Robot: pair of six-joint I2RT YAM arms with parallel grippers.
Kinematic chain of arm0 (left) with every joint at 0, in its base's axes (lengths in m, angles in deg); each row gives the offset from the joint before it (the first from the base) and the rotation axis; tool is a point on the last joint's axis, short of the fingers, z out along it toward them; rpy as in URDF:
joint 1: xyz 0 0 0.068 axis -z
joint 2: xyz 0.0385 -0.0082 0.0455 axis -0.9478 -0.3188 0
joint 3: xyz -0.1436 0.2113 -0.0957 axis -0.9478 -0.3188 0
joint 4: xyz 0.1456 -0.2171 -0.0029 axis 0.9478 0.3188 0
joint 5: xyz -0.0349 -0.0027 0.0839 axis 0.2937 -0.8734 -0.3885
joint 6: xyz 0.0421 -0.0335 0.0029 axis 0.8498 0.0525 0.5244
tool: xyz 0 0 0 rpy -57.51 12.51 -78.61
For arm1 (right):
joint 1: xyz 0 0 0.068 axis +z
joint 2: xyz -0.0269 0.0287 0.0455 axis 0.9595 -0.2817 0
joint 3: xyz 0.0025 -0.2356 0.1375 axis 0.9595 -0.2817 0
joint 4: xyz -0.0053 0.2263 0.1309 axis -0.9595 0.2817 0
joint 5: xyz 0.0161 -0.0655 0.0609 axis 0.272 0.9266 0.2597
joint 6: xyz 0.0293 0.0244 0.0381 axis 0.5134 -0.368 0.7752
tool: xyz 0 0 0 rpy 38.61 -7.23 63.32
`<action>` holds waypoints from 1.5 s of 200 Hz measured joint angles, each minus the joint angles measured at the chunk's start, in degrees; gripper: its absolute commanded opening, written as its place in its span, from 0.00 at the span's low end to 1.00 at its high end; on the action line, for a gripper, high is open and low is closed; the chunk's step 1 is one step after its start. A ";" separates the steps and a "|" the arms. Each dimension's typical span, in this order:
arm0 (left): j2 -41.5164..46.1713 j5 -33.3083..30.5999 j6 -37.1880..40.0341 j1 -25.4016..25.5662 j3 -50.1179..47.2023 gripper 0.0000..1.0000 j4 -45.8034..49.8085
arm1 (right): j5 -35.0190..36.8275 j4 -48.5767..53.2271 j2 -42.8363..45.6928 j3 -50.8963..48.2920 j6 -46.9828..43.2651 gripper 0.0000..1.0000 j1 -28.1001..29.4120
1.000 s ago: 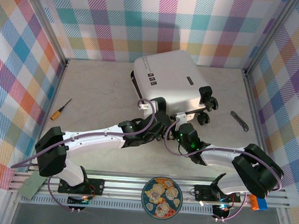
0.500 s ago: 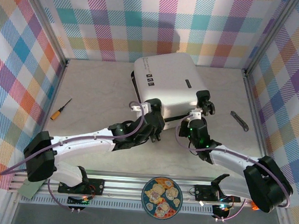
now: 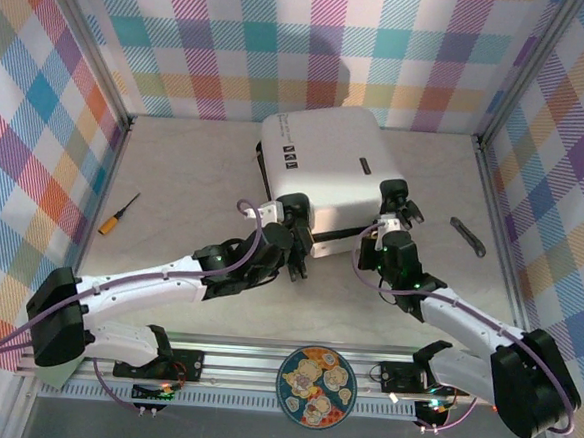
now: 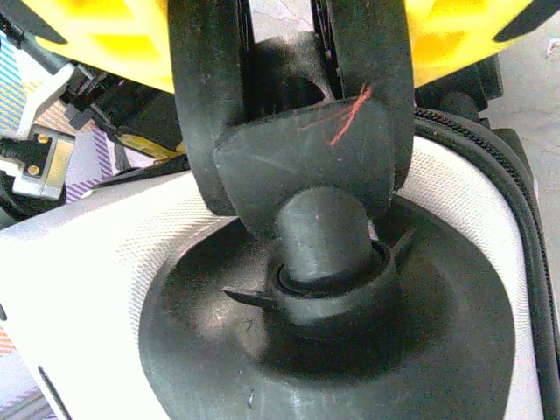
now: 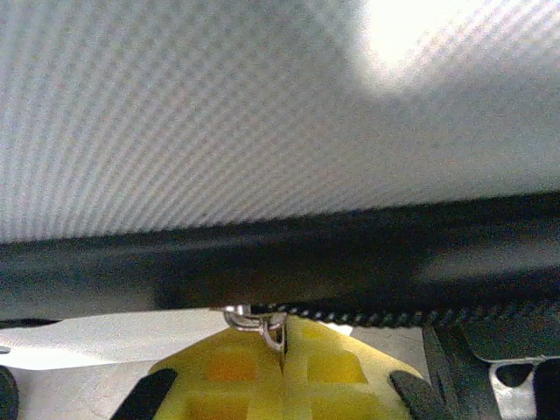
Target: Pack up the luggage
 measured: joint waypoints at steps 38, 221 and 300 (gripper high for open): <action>0.52 0.22 -0.48 0.00 -0.17 0.00 -0.24 | -5.97 -0.46 0.63 0.00 3.78 0.00 -2.23; -3.32 2.73 -6.62 0.28 -1.49 0.00 -9.09 | 2.45 -13.31 -2.58 -4.44 17.11 0.00 -3.65; -7.93 4.00 -6.88 0.33 2.40 0.00 -10.71 | -0.50 -14.16 -4.74 -2.67 18.58 0.00 -9.44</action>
